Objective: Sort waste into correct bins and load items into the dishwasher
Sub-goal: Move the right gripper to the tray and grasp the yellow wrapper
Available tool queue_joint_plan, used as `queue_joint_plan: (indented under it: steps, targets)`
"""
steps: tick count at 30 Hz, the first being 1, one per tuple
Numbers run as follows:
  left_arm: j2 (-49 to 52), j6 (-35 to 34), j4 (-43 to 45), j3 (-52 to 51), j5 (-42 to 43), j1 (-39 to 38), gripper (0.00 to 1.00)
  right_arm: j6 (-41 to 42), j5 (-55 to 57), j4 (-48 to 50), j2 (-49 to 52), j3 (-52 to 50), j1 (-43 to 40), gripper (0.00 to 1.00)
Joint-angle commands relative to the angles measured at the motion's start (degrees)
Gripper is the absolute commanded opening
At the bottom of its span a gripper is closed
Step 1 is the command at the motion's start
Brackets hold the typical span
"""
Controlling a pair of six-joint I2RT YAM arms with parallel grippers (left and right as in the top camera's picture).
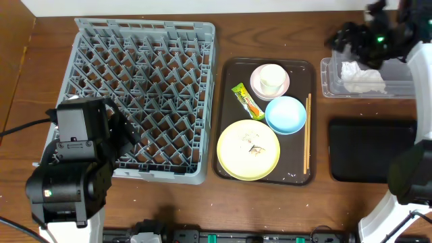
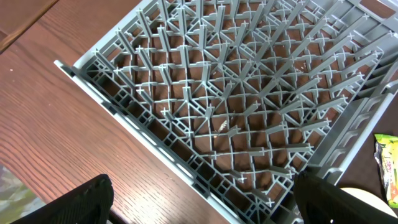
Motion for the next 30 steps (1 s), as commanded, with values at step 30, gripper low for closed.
queue_joint_plan:
  steps: [30]
  targets:
    - [0.0, -0.1, -0.2, -0.1, -0.1, 0.3, 0.93, -3.3, 41.5, 3.4, 19.3, -0.4, 40.3, 0.61]
